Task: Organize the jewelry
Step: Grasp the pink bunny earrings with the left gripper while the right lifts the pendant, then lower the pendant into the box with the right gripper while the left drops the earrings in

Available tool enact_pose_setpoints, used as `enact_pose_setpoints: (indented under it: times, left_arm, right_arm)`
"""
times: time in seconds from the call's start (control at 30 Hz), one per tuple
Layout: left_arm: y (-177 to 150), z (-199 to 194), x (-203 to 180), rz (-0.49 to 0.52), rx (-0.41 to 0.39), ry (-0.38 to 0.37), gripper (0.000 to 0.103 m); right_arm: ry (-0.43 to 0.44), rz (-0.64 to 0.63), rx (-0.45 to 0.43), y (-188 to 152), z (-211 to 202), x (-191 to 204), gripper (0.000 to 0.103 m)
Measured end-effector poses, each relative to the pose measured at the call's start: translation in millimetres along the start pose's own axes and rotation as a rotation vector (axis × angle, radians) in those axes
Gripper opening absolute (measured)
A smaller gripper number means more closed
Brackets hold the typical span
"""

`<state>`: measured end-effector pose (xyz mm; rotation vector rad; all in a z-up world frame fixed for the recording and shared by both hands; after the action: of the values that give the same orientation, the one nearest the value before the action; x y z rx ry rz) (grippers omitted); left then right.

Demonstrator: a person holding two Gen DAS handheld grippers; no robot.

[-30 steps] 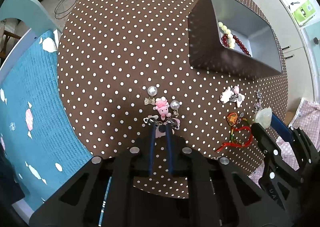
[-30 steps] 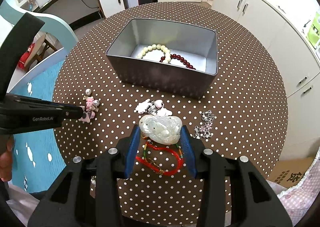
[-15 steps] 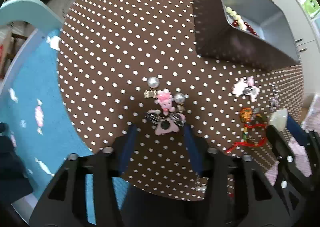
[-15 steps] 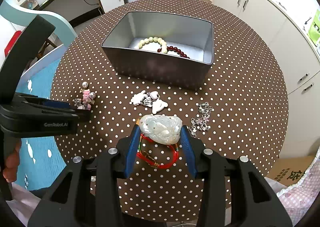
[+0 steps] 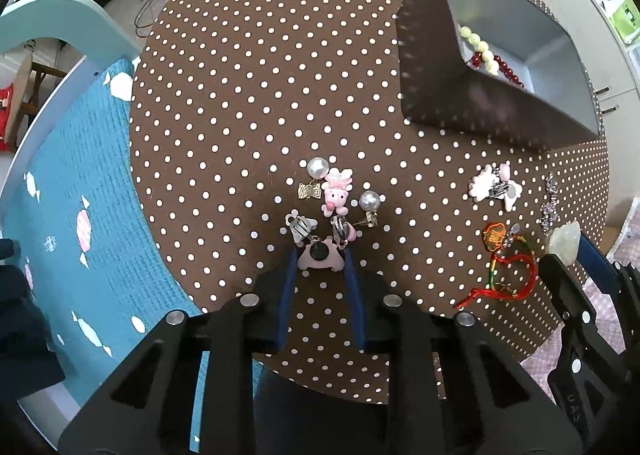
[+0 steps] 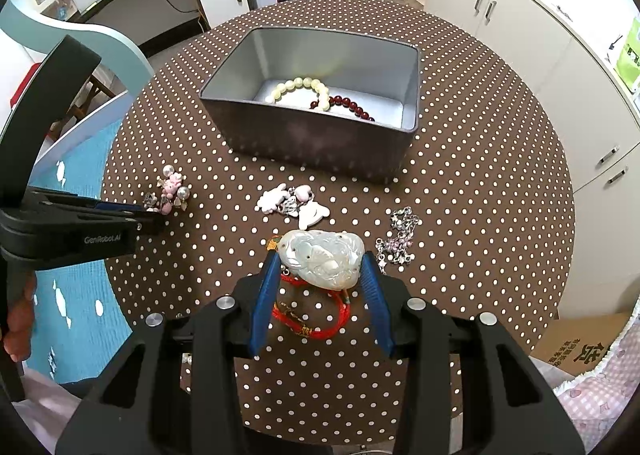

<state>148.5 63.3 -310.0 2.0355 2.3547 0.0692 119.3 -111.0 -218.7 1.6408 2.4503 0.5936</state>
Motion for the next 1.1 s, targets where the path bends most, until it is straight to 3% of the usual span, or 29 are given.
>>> enact_pose_setpoints:
  times: [0.3, 0.53, 0.7, 1.1]
  left_arm:
    - [10.0, -37.3, -7.3, 0.027, -0.115, -0.004, 0.024]
    - [41.2, -80.8, -22.2, 0.091, -0.258, -0.057, 0.024]
    - [65.5, -100.4, -42.1, 0.129, -0.314, -0.087, 0.024]
    - [105.5, -69.4, -61.9, 0.206, -0.224, -0.138, 0.025]
  right_arm:
    - [-0.009, -0.013, -0.077, 21.9, -19.2, -0.9, 0.039]
    - [-0.021, -0.018, -0.145, 51.1, -31.6, -3.5, 0.039]
    - [-0.023, -0.012, -0.149, 68.8, -23.4, -6.7, 0.039]
    - [-0.041, 0.049, -0.095, 88.2, -0.8, -17.0, 0.039]
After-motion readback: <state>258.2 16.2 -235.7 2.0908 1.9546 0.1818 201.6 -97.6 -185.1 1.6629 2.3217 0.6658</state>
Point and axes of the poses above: each gripper's, at about its wrist camera, not at the fingertips, and z roughly the way its jaws point, x to its left, y to its top, the point moved 2 cm from there along z, roughly the way its jaws point, and after that the axes turned 4 degrees about y, right-handed, at the moved point
